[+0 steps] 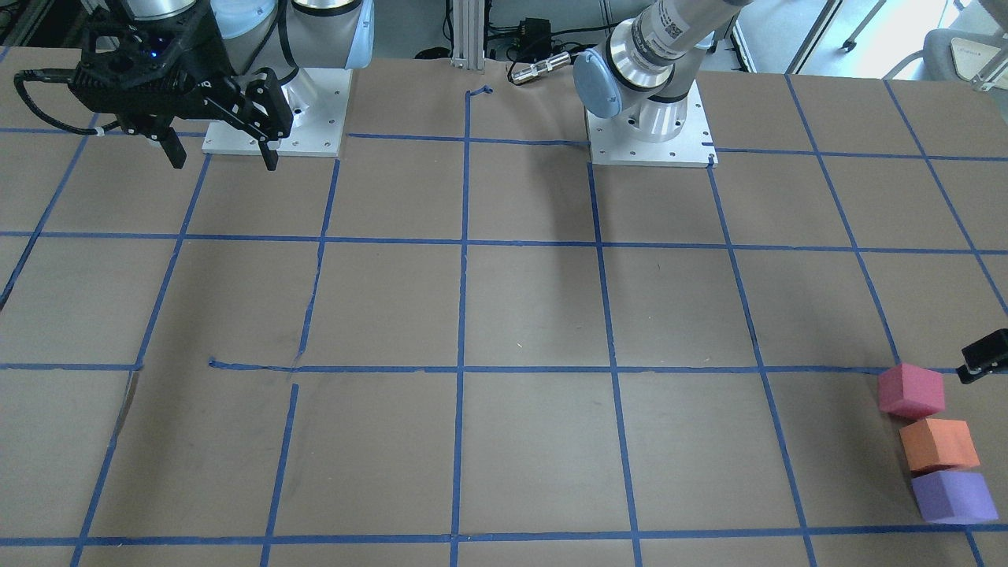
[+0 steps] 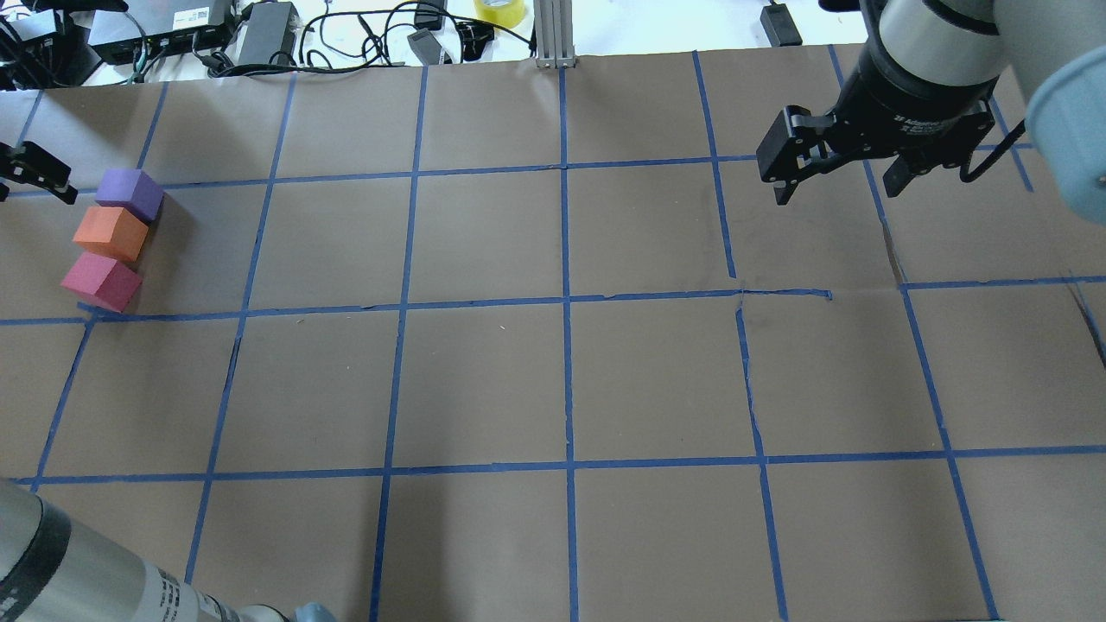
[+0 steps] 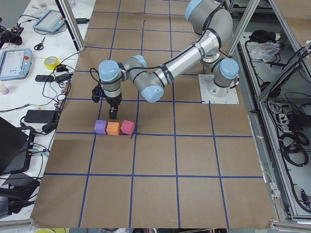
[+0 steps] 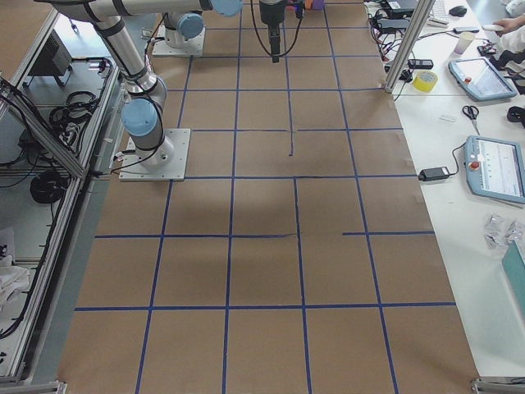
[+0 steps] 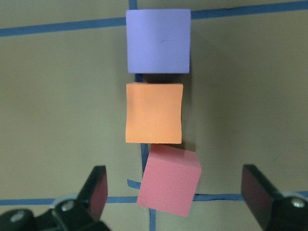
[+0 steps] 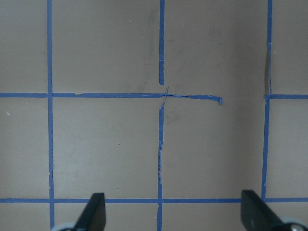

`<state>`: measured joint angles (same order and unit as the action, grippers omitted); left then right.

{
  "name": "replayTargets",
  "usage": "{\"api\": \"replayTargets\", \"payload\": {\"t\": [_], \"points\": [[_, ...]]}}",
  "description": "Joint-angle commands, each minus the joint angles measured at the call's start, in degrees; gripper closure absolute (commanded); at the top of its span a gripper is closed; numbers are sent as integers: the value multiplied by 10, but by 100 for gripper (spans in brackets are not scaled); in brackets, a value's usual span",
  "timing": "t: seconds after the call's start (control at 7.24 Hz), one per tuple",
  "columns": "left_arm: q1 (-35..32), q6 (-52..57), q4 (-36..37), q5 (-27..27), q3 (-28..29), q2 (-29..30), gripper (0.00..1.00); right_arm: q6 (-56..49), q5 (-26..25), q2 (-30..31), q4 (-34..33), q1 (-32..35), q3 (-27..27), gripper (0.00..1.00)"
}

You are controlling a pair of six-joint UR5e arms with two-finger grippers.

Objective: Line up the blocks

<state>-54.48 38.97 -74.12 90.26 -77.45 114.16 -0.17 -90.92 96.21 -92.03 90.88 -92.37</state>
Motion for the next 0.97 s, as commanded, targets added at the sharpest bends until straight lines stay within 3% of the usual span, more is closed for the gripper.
{"api": "replayTargets", "payload": {"t": [0.0, 0.41, 0.69, 0.83], "points": [[0, -1, -127, 2, -2, -109, 0, 0, 6, 0, 4, 0, 0, 0], [-7, -9, -193, 1, -26, -225, 0, -8, 6, 8, 49, 0, 0, 0], [-21, -58, -186, -11, -63, -244, 0, -7, 1, 8, 51, 0, 0, 0], [-77, -134, -185, -27, -62, -247, 0, -7, 0, 8, 52, 0, 0, 0]]}}
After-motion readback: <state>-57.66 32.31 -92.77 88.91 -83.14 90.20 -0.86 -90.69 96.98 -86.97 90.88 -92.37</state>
